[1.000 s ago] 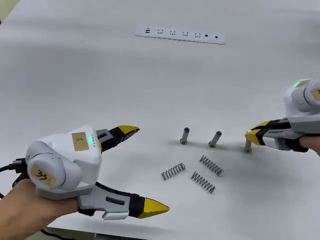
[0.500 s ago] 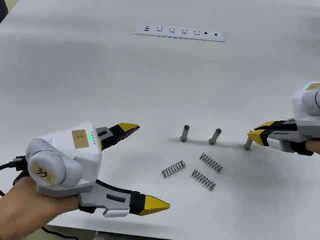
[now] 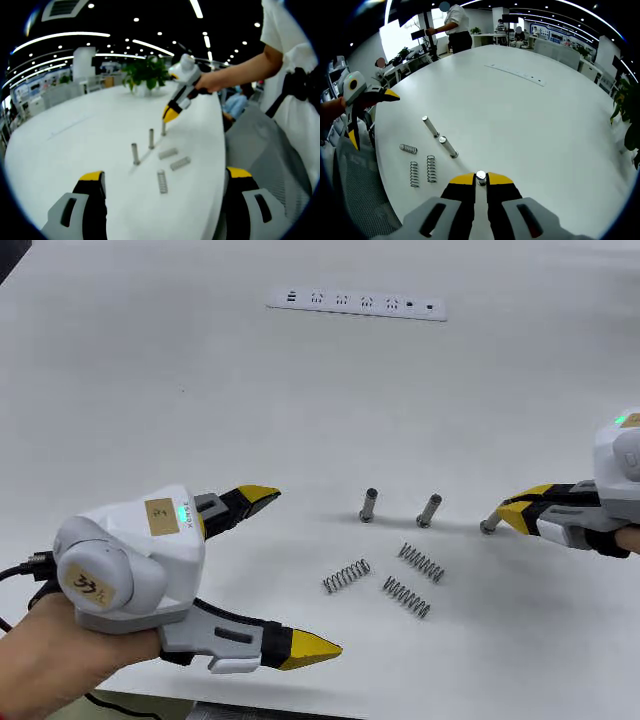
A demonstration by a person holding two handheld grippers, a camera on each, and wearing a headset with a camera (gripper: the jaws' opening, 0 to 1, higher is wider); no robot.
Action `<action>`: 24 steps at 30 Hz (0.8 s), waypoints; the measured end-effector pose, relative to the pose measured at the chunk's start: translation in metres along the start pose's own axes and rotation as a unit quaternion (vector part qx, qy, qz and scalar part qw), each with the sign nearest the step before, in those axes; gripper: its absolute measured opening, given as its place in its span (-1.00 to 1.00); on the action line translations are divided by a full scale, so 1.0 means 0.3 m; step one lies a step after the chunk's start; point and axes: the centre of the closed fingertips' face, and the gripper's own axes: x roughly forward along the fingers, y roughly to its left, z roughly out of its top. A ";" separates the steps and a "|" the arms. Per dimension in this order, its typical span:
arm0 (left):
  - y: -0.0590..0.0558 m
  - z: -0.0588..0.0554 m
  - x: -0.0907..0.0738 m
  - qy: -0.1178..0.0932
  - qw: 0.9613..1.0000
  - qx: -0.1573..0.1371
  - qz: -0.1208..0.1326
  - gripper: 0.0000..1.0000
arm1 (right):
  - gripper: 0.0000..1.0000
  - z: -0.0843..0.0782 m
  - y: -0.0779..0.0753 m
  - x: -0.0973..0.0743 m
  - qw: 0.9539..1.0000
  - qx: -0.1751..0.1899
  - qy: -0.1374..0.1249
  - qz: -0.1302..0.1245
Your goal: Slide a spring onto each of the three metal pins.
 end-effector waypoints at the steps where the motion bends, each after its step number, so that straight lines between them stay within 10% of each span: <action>1: 0.000 0.001 0.000 0.000 1.000 0.000 0.000 1.00 | -0.82 0.000 0.001 0.000 1.000 0.000 0.000 0.001; 24: 0.004 0.013 0.004 -0.003 1.000 0.000 -0.002 1.00 | -0.81 0.001 -0.002 0.003 1.000 -0.005 0.003 0.005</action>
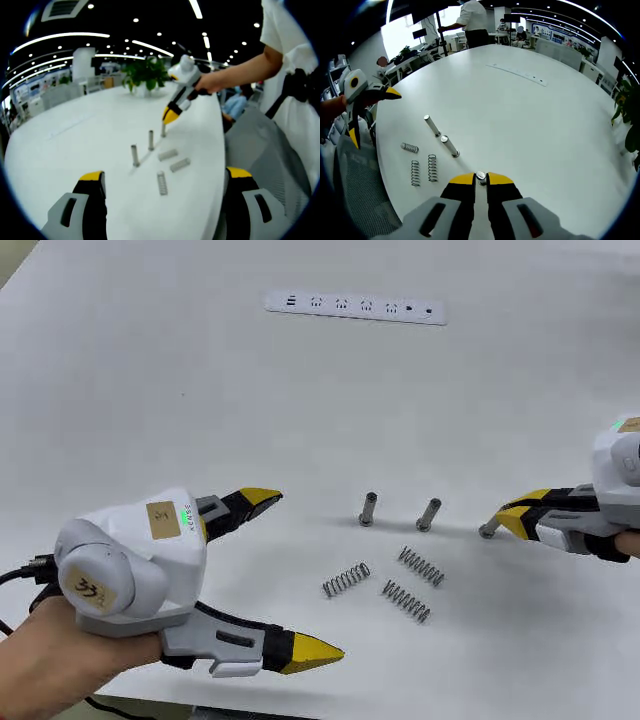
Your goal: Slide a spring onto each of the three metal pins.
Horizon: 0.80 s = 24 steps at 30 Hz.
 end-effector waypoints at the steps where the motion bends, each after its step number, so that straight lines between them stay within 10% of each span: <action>1: 0.001 0.000 0.000 0.001 1.000 0.001 0.000 1.00 | -0.81 0.000 0.000 0.000 1.000 -0.002 0.001 0.000; 24: -0.002 0.007 -0.003 -0.002 1.000 0.003 0.001 1.00 | -0.65 0.009 0.000 -0.009 1.000 -0.005 -0.009 -0.001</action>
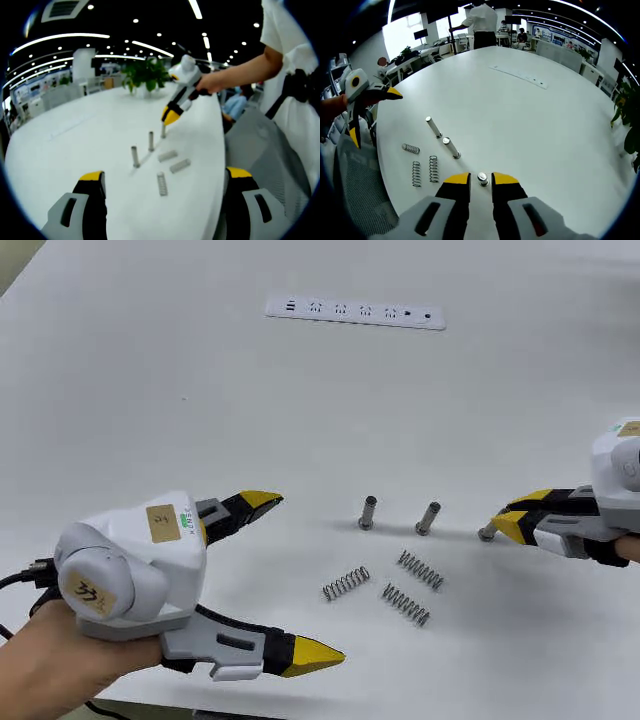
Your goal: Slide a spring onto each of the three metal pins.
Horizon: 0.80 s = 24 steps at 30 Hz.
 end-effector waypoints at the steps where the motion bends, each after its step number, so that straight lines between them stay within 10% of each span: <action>1: 0.000 -0.001 0.000 0.000 1.000 0.000 0.000 1.00 | -0.64 0.001 0.002 -0.003 1.000 0.000 -0.001 0.000; 24: -0.007 0.008 -0.009 0.006 1.000 0.008 0.003 1.00 | -0.12 0.009 0.008 -0.123 0.998 0.004 -0.060 0.022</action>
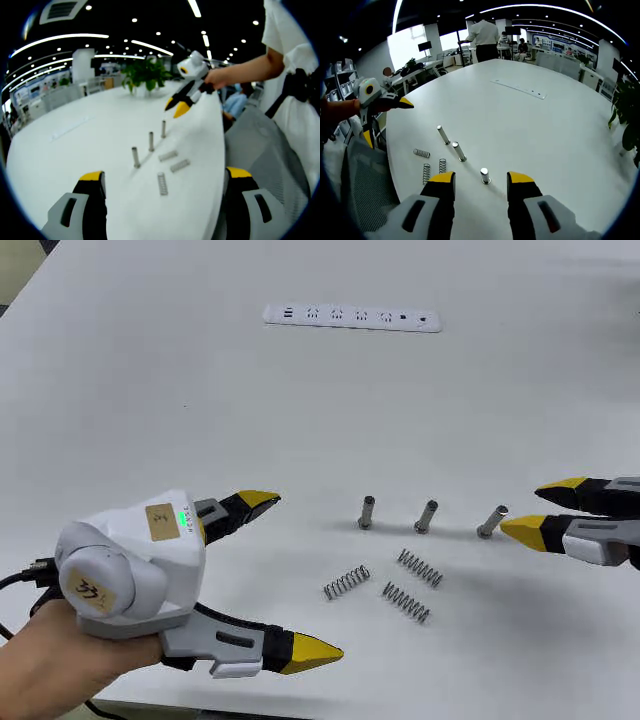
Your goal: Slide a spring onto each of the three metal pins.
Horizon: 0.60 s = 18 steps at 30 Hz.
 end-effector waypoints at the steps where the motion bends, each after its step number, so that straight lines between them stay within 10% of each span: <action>1: 0.000 0.002 -0.001 0.000 1.000 0.001 0.000 1.00 | -0.08 -0.003 0.001 -0.005 1.000 -0.002 -0.001 0.001; 18: 0.003 0.005 -0.010 0.019 1.000 0.012 0.002 1.00 | 0.54 -0.083 0.061 -0.101 0.998 -0.037 -0.018 0.044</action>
